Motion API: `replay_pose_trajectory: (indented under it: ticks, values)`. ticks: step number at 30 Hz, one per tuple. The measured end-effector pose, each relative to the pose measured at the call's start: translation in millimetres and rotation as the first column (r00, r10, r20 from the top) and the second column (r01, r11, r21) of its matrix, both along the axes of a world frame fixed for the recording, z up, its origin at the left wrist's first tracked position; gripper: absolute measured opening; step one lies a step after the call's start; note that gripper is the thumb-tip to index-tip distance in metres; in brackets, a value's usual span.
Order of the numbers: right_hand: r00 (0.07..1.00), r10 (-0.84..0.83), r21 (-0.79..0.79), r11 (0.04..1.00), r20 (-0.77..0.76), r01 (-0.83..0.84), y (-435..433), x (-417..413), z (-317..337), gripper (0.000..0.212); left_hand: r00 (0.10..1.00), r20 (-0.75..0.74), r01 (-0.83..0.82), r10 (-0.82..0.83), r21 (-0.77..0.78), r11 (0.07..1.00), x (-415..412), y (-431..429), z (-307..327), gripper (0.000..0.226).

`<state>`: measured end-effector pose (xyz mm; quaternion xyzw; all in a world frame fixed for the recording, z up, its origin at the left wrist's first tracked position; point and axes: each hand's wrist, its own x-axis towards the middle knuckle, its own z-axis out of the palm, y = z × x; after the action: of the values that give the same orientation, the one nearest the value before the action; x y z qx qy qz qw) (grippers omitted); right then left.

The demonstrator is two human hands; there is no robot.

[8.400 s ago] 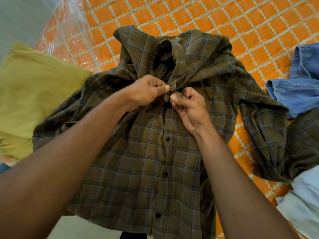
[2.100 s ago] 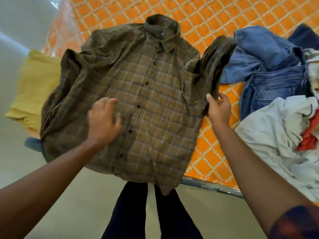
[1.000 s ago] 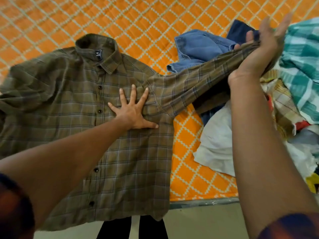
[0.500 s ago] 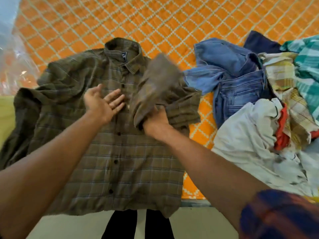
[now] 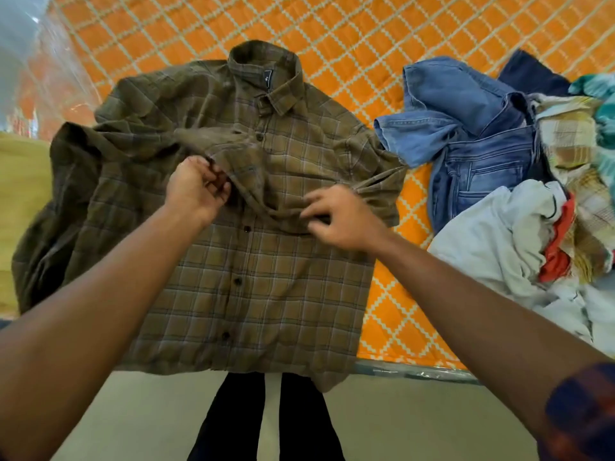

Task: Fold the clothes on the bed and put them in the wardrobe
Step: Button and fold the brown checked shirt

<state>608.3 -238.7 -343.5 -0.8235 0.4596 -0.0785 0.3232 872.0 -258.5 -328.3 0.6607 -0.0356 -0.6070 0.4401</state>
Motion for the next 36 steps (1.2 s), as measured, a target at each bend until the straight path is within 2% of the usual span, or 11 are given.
replay_pose_trajectory:
  ticks: [2,4,7,9,12,15,17,20,28,32,36]
  values:
    - [0.905,-0.390,-0.121,0.903,0.170,0.412,-20,-15,6,0.024,0.984,-0.056,-0.163,0.168,0.084,0.983,6,12,-6,0.030]
    - [0.645,-0.742,-0.118,0.634,0.183,0.764,-45,-31,15,0.024,0.963,0.034,-0.268,0.266,0.182,0.946,9,25,-12,0.026]
    - [0.464,-0.876,0.174,0.441,-0.132,0.881,-78,-52,9,0.040,0.866,0.495,-0.144,0.072,0.107,0.984,2,39,-17,0.013]
    - [0.566,-0.781,0.241,0.515,-0.263,0.823,-85,-59,4,0.067,0.512,0.849,0.325,-0.127,-0.055,0.944,-10,38,-12,0.020]
    - [0.697,-0.613,0.111,0.716,-0.373,0.689,-90,-54,6,0.059,0.004,0.958,0.878,-0.287,0.134,0.460,-42,23,-6,0.054]
    - [0.722,-0.512,0.007,0.813,-0.465,0.582,-100,-56,10,0.012,-0.451,0.797,0.841,-0.401,0.530,0.106,-86,6,-18,0.083]
    - [0.676,-0.556,-0.092,0.800,-0.483,0.593,-109,-66,15,0.016,-0.575,0.727,0.757,-0.376,0.646,0.092,-107,-4,-28,0.068]
    - [0.614,-0.636,-0.224,0.757,-0.467,0.614,-128,-86,19,0.027,-0.511,0.780,0.760,-0.362,0.606,0.234,-119,-16,-37,0.021]
    - [0.461,-0.886,0.037,0.459,-0.053,0.888,-101,-105,-4,0.059,-0.324,0.887,0.720,-0.330,0.458,0.522,-93,17,-41,0.042]
    - [0.116,-0.979,0.315,0.165,0.168,0.935,14,-79,-23,0.069,-0.318,0.912,0.858,-0.260,0.394,0.330,-97,77,-30,0.055]
    - [0.429,-0.894,0.319,0.373,-0.126,0.871,127,-41,-30,0.077,-0.390,0.874,0.914,-0.289,0.407,-0.004,-128,163,-18,0.051]
